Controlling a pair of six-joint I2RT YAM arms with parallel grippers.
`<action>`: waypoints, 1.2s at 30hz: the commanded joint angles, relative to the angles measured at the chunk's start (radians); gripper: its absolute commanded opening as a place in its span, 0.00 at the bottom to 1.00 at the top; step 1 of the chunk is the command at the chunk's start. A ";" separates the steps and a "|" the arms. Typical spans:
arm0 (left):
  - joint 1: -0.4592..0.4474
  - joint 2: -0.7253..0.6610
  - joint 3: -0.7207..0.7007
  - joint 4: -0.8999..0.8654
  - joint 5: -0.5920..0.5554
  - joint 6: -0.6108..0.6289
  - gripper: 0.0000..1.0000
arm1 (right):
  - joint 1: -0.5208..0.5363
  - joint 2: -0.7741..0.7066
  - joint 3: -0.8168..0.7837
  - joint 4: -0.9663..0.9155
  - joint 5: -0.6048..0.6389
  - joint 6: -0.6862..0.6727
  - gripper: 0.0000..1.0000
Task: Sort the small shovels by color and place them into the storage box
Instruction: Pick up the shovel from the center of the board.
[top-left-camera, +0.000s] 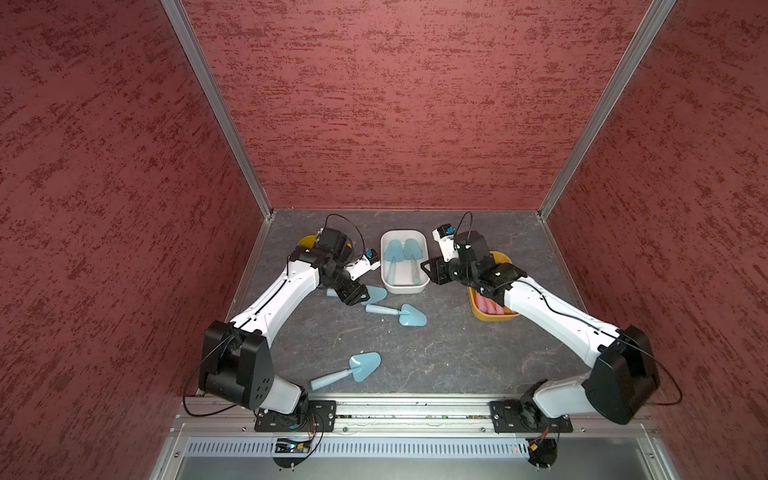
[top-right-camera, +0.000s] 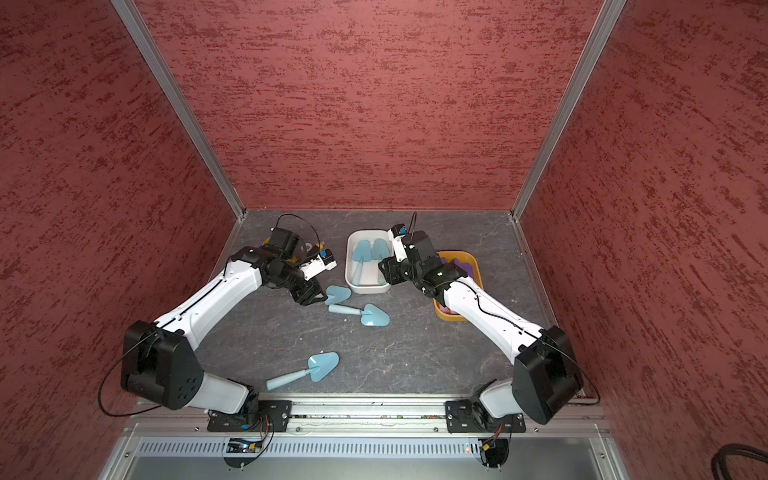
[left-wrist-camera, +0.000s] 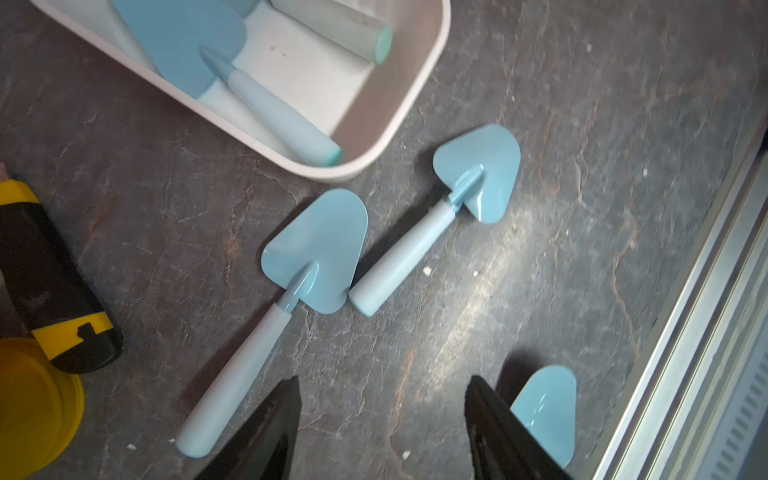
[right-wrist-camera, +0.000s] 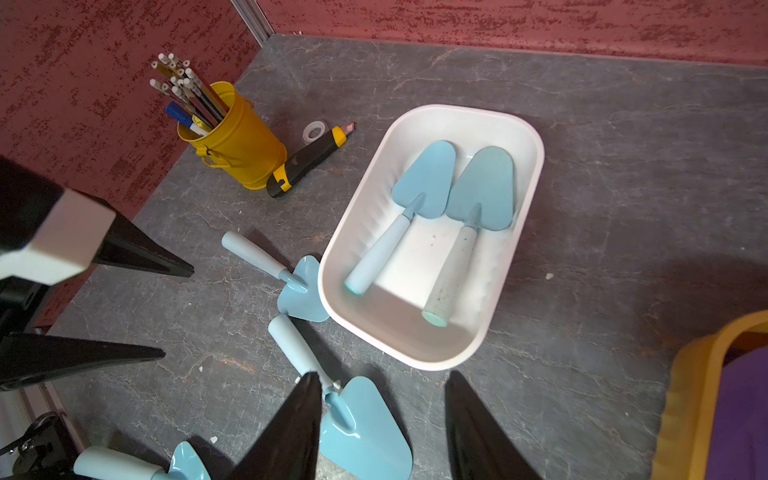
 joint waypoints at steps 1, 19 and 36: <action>0.034 0.051 0.012 -0.077 0.057 0.358 0.65 | 0.004 -0.034 -0.026 0.030 0.006 -0.011 0.50; 0.032 0.321 0.055 0.101 -0.154 0.680 0.60 | 0.004 -0.189 -0.206 0.114 0.015 -0.003 0.50; 0.014 0.419 0.043 0.244 -0.306 0.598 0.51 | 0.004 -0.194 -0.279 0.246 -0.335 -0.109 0.51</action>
